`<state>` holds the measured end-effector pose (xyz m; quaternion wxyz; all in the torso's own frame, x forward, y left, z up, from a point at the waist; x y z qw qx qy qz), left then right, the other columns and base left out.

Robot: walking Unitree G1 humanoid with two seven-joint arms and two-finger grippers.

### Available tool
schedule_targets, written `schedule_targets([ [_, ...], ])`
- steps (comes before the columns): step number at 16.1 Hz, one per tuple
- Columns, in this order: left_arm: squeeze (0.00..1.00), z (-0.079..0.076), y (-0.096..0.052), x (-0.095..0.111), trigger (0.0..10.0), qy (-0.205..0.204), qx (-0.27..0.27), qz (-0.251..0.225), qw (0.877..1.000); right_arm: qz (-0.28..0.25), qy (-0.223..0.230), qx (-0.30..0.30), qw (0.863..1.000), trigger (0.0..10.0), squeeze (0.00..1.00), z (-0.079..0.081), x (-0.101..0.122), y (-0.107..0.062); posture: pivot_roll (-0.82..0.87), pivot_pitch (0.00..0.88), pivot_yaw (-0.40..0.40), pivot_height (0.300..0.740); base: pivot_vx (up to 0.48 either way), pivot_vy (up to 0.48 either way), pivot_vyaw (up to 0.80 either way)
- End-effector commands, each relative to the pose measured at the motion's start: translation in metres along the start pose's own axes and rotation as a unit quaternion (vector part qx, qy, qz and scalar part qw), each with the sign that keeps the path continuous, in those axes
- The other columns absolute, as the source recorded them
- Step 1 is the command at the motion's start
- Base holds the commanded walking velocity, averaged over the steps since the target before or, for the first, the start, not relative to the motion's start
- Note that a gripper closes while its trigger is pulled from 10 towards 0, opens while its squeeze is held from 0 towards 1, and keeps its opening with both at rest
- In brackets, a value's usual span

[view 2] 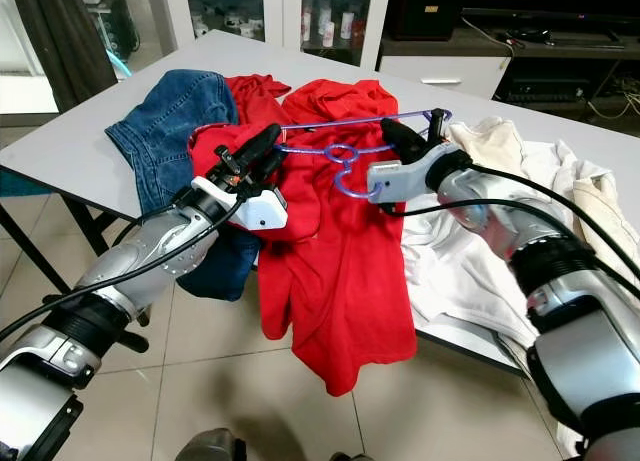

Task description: Hang hanger

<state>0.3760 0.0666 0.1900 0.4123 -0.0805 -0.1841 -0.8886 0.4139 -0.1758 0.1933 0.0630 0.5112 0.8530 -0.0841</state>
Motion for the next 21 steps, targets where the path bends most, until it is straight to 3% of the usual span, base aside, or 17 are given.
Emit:
schedule_targets([
  [1, 0.05, 0.018, -0.003, -0.012, 10.0, 0.003, 0.035, 0.024, 0.999, 0.041, -0.023, 0.054, 0.997, 0.0, 0.00, 0.018, -0.031, -0.021, 0.22, 0.000, -0.019, 0.740, 0.000, 0.000, 0.00],
  [7, 0.05, 0.022, 0.000, -0.004, 10.0, -0.003, 0.048, 0.005, 0.999, 0.099, -0.076, 0.037, 0.992, 0.0, 0.00, 0.001, -0.063, -0.029, 0.21, 0.000, -0.015, 0.740, 0.000, 0.000, 0.00],
  [9, 0.05, 0.027, 0.002, 0.008, 10.0, -0.027, 0.065, -0.026, 0.997, 0.100, -0.074, 0.017, 0.992, 0.0, 0.00, -0.005, -0.058, -0.023, 0.22, 0.000, -0.014, 0.740, 0.000, 0.000, 0.00],
  [11, 0.06, 0.039, 0.002, 0.038, 10.0, -0.106, 0.098, -0.106, 0.984, 0.071, -0.055, 0.007, 0.996, 0.0, 0.00, -0.003, -0.036, -0.009, 0.22, 0.000, -0.014, 0.740, 0.000, 0.000, 0.00],
  [14, 0.07, 0.033, 0.000, 0.052, 10.0, -0.114, 0.075, -0.145, 0.980, 0.058, -0.050, -0.001, 0.997, 0.0, 0.00, -0.003, -0.025, -0.001, 0.23, 0.000, -0.014, 0.740, 0.000, 0.000, 0.00],
  [16, 0.06, 0.018, -0.001, 0.051, 10.0, -0.102, 0.039, -0.141, 0.984, 0.062, -0.049, -0.009, 0.997, 0.0, 0.00, -0.007, -0.024, 0.003, 0.23, 0.000, -0.016, 0.740, 0.000, 0.000, 0.00],
  [17, 0.05, 0.014, -0.003, 0.045, 10.0, -0.099, 0.030, -0.126, 0.987, 0.078, -0.057, -0.015, 0.995, 0.0, 0.00, -0.011, -0.034, -0.001, 0.23, 0.000, -0.016, 0.740, 0.000, 0.000, 0.00],
  [21, 0.05, 0.013, -0.009, 0.039, 10.0, -0.109, 0.025, -0.117, 0.987, 0.129, -0.096, -0.039, 0.986, 0.0, 0.00, -0.026, -0.064, -0.016, 0.23, 0.000, -0.022, 0.740, 0.000, 0.000, 0.00],
])
Point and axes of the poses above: a point about 5 cm out from each wrist's last joint towards the gripper, its own y axis pointing out of the wrist towards the gripper, its own x axis along the axis of the wrist's last joint, z = x × y, the point moved 4 cm from there along y, pointing out of the wrist towards the gripper, and after that the axes turned 4 degrees about -y, right-handed, at the moved point
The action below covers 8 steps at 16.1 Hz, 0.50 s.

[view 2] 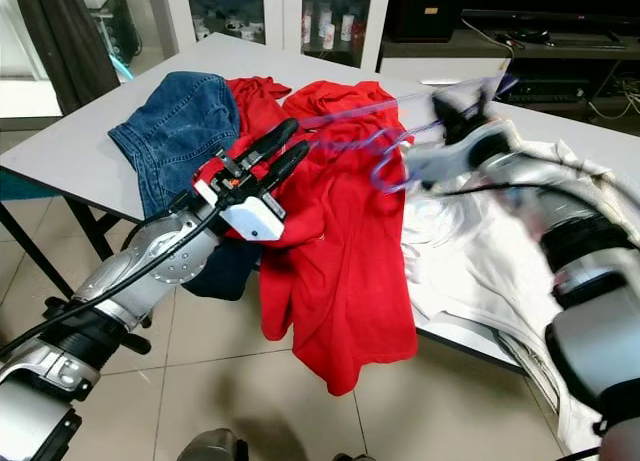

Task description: Hang hanger

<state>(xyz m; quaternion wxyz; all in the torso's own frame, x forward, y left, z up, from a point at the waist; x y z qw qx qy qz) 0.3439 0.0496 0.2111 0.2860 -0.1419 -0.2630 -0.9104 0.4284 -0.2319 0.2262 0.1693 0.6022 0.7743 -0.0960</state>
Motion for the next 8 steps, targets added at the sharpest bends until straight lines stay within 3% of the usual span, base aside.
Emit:
schedule_targets([
  [1, 0.05, -0.001, 0.000, 0.000, 10.0, -0.003, -0.005, 0.000, 1.000, 0.022, -0.011, -0.007, 1.000, 0.0, 0.00, -0.006, -0.013, -0.001, 0.23, 0.000, -0.024, 0.740, 0.000, 0.000, 0.00],
  [3, 0.05, -0.002, 0.001, 0.001, 10.0, -0.005, -0.005, 0.001, 1.000, 0.040, -0.014, -0.012, 0.999, 0.0, 0.00, -0.010, -0.022, -0.002, 0.23, 0.000, -0.025, 0.740, 0.000, 0.000, 0.00],
  [5, 0.05, -0.003, 0.001, 0.000, 10.0, -0.012, -0.002, 0.007, 1.000, 0.049, 0.018, -0.012, 0.999, 0.0, 0.00, -0.010, -0.025, -0.003, 0.23, 0.000, -0.027, 0.740, 0.000, 0.000, 0.00],
  [6, 0.05, -0.002, 0.000, -0.004, 10.0, -0.027, 0.006, 0.018, 0.999, 0.061, 0.069, -0.002, 0.996, 0.0, 0.00, -0.004, -0.025, -0.004, 0.23, 0.000, -0.027, 0.740, 0.000, 0.000, 0.00],
  [7, 0.05, 0.002, 0.000, -0.011, 10.0, -0.077, 0.036, 0.047, 0.995, 0.077, 0.149, 0.011, 0.986, 0.0, 0.00, 0.007, -0.023, -0.005, 0.23, 0.000, -0.029, 0.740, 0.000, 0.000, 0.00],
  [8, 0.04, 0.006, -0.002, -0.019, 10.0, -0.134, 0.069, 0.075, 0.986, 0.086, 0.251, 0.023, 0.964, 0.0, 0.00, 0.019, -0.014, -0.006, 0.23, 0.000, -0.026, 0.740, 0.000, 0.000, 0.00],
])
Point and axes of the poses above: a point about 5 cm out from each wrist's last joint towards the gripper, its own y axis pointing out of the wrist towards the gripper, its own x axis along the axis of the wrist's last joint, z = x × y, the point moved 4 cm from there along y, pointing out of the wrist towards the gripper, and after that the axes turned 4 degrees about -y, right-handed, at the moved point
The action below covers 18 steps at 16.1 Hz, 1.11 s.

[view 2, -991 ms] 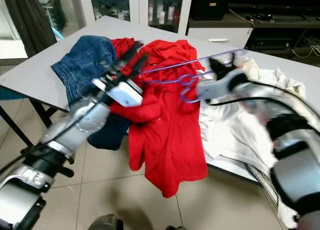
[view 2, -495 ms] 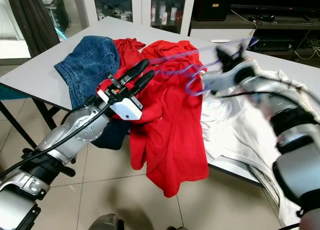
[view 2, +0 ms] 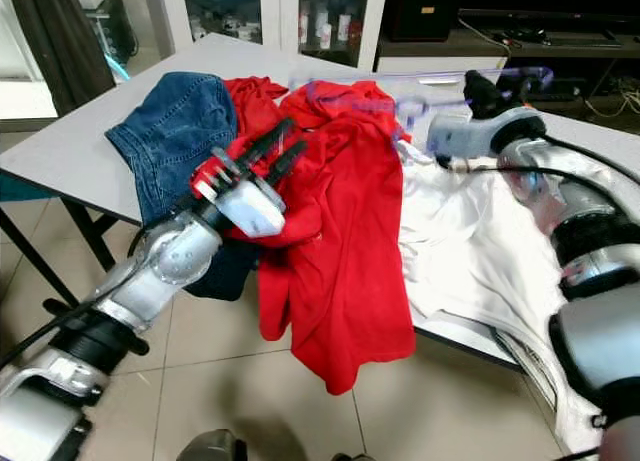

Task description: Hang hanger

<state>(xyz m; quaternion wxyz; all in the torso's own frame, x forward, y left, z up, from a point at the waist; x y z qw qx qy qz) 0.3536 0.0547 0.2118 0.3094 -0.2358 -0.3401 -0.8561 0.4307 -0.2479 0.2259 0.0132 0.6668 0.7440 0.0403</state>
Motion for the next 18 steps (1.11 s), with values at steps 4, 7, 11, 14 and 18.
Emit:
schedule_targets([
  [4, 0.02, 0.005, -0.004, -0.010, 10.0, -0.072, 0.027, 0.035, 0.996, 0.014, 0.181, 0.050, 0.982, 0.0, 0.00, 0.031, 0.012, -0.002, 0.22, 0.000, -0.020, 0.740, 0.000, 0.000, 0.00],
  [7, 0.02, 0.008, -0.001, 0.001, 10.0, -0.058, 0.008, 0.004, 0.998, -0.025, 0.219, 0.127, 0.967, 0.0, 0.00, 0.039, 0.024, -0.005, 0.22, 0.000, -0.020, 0.740, 0.000, 0.000, 0.00],
  [11, 0.04, 0.009, -0.005, 0.021, 10.0, 0.043, -0.050, -0.061, 0.996, -0.075, 0.199, 0.197, 0.957, 0.0, 0.00, 0.024, 0.027, -0.010, 0.22, 0.000, -0.025, 0.740, 0.000, 0.000, 0.00],
  [14, 0.83, 0.014, -0.009, 0.026, 10.0, 0.074, -0.081, -0.079, 0.991, -0.096, 0.157, 0.216, 0.959, 0.0, 0.00, 0.011, 0.029, -0.012, 0.22, 0.000, -0.030, 0.740, 0.000, 0.000, 0.00],
  [18, 1.00, 0.014, -0.010, 0.025, 10.0, 0.087, -0.096, -0.079, 0.988, -0.119, 0.079, 0.205, 0.968, 0.0, 0.00, 0.005, 0.041, -0.010, 0.23, 0.000, -0.031, 0.740, 0.000, 0.000, 0.00],
])
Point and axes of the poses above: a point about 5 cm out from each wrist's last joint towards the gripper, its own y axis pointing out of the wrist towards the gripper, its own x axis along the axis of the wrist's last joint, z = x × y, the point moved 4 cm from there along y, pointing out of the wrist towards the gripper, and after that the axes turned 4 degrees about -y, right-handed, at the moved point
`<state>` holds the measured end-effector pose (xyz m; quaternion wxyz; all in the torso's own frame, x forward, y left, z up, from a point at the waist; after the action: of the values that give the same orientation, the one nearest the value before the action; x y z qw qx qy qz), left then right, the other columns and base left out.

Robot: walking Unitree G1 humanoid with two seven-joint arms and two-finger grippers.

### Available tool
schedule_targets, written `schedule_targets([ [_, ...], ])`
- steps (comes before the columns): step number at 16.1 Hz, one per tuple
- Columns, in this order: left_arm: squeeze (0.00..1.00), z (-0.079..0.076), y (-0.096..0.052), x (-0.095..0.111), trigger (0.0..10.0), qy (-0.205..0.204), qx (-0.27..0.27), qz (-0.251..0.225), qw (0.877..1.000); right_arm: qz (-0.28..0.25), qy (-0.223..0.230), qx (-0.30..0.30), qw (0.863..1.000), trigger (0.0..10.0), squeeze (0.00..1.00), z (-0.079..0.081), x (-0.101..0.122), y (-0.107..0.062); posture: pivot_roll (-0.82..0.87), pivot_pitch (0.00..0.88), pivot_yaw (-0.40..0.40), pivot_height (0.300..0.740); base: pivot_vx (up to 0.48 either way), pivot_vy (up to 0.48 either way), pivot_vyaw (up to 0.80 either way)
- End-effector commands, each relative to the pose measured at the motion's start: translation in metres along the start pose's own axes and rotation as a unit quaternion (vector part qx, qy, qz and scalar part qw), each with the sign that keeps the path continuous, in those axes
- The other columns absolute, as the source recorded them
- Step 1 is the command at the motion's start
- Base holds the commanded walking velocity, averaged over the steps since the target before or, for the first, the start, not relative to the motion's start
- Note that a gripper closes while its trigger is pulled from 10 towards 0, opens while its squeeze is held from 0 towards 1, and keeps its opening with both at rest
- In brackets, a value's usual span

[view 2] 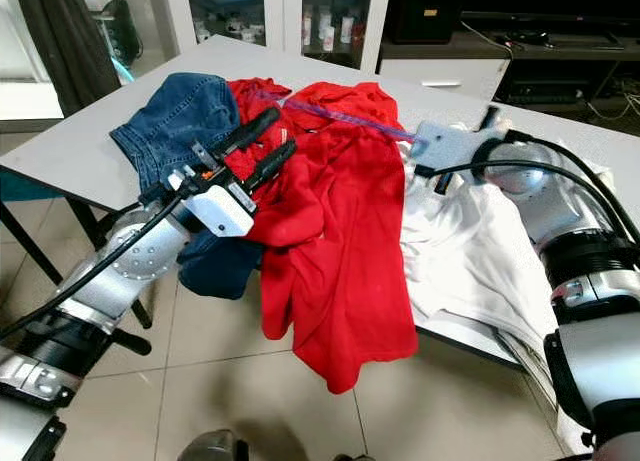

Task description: Hang hanger

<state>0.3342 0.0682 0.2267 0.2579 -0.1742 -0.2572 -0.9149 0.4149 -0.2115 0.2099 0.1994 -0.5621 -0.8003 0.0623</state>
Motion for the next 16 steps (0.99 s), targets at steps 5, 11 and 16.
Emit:
schedule_targets([
  [5, 0.40, -0.008, 0.010, 0.005, 10.0, 0.007, -0.037, -0.007, 0.999, -0.031, -0.107, -0.038, 0.993, 0.0, 0.00, -0.019, 0.030, 0.000, 0.22, 0.000, -0.025, 0.740, 0.000, 0.000, 0.00],
  [11, 0.22, -0.024, 0.013, -0.002, 10.0, 0.003, -0.067, 0.020, 0.998, -0.079, -0.163, -0.056, 0.982, 0.0, 0.00, -0.016, 0.070, 0.007, 0.22, 0.000, -0.025, 0.740, 0.000, 0.000, 0.00],
  [16, 0.00, -0.017, 0.010, -0.021, 10.0, 0.009, -0.048, 0.081, 0.996, -0.090, -0.169, -0.058, 0.980, 0.0, 0.00, -0.012, 0.078, 0.007, 0.23, 0.000, -0.026, 0.740, 0.000, 0.000, 0.00],
])
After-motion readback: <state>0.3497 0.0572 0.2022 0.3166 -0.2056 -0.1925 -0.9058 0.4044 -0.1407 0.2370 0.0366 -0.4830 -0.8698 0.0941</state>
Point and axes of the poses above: a point about 5 cm out from each wrist's last joint towards the gripper, its own y axis pointing out of the wrist towards the gripper, its own x axis along the axis of the wrist's last joint, z = x × y, the point moved 4 cm from there along y, pointing out of the wrist towards the gripper, and after that the axes turned 4 degrees about -y, right-handed, at the moved point
